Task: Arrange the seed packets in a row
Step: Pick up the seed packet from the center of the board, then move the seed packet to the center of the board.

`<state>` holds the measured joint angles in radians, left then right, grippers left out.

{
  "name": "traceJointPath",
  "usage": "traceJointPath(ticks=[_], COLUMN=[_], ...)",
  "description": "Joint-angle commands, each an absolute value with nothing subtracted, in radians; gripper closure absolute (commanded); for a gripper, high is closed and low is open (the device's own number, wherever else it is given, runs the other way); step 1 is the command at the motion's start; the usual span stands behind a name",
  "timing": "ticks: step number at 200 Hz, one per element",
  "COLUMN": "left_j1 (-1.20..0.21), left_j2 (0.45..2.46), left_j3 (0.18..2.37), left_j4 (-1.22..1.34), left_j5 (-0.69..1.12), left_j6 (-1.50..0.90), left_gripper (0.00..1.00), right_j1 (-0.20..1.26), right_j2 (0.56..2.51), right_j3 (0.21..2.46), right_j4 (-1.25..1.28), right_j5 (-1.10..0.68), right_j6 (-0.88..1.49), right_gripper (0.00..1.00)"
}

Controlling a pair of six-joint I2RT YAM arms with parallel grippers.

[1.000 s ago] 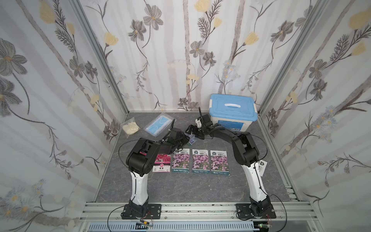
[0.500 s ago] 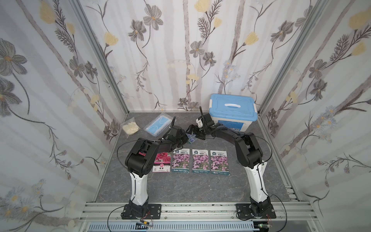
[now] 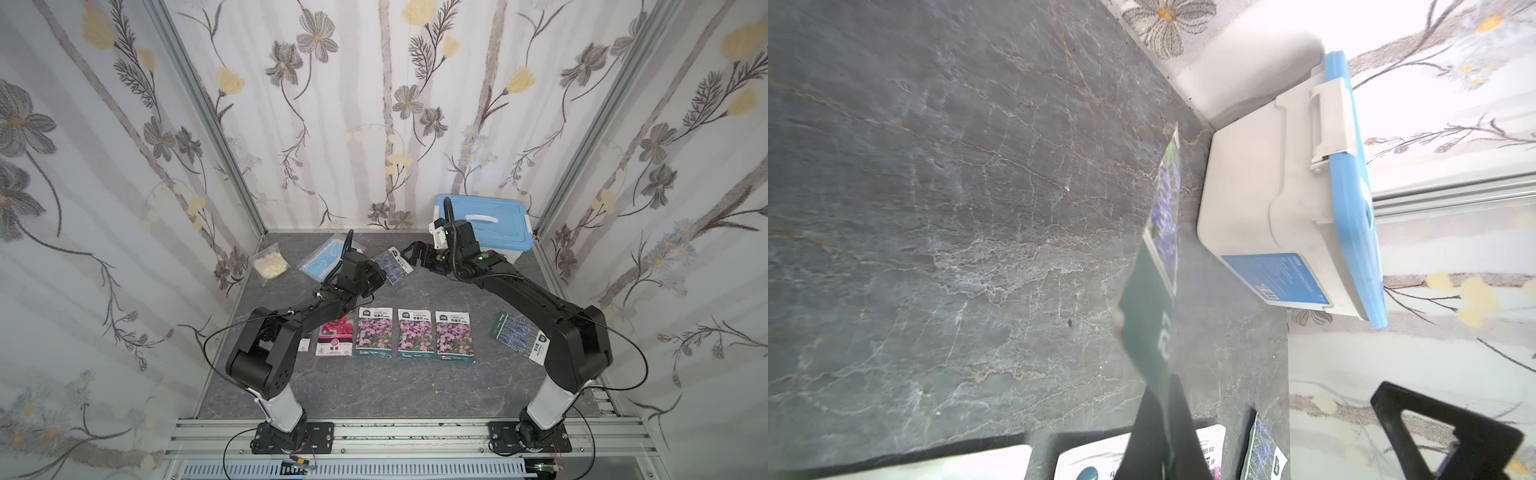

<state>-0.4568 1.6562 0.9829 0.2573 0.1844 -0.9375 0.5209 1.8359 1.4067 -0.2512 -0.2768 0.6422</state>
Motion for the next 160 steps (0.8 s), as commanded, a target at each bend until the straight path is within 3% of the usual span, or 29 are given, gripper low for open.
traceJointPath(ticks=[1, 64, 160], left_j1=[-0.459, -0.462, -0.475], left_j2=[1.582, 1.353, 1.250], left_j3=[0.940, 0.837, 0.769], left_j4=[0.249, 0.251, 0.220], left_j5=[0.149, 0.112, 0.097], left_j6=[-0.923, -0.920, -0.915], left_gripper=[1.00, 1.00, 1.00], right_j1=[0.507, 0.374, 0.203], right_j2=[1.715, 1.354, 1.397], right_j3=[1.274, 0.812, 0.600], right_j4=[-0.240, -0.233, -0.187], right_j5=[-0.201, -0.135, -0.141], right_j6=[0.619, 0.691, 0.813], right_gripper=[0.00, 0.00, 0.00])
